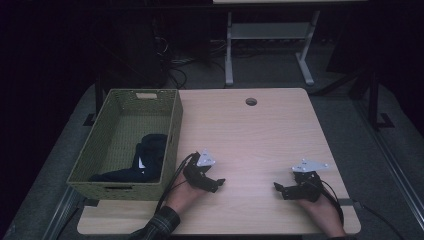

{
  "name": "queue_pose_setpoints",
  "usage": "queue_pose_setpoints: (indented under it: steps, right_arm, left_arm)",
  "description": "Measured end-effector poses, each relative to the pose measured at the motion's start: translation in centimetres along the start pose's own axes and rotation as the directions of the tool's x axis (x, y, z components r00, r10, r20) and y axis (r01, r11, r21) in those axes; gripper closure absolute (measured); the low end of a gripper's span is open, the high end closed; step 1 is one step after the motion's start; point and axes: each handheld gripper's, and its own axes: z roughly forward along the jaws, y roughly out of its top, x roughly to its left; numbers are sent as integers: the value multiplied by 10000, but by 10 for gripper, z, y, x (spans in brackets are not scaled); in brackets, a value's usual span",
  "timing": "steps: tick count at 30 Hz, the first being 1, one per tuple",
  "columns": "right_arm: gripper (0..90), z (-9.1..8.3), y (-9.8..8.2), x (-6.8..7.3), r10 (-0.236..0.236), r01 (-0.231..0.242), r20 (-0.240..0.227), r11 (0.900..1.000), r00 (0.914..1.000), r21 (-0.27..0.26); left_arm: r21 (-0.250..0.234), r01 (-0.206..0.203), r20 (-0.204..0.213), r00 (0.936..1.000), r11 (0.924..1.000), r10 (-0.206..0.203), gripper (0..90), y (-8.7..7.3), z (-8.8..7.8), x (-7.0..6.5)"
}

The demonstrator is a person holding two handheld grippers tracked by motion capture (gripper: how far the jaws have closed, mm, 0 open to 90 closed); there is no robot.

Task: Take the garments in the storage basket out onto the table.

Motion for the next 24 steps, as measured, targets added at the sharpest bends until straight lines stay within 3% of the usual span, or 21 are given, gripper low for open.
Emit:
queue_pose_setpoints:
  steps: [9, 24]
  right_arm:
    - [94, 0, 0, 0, 16, -16, 4, 10000, 10000, 9]
    - [94, 0, 0, 0, 17, -17, 4, 10000, 10000, 9]
  left_arm:
    - [8, -17, 1, 10000, 10000, 17, 127, 0, 0, 0]
    - [478, -47, 22, 10000, 9988, 46, 129, 6, 0, 1]
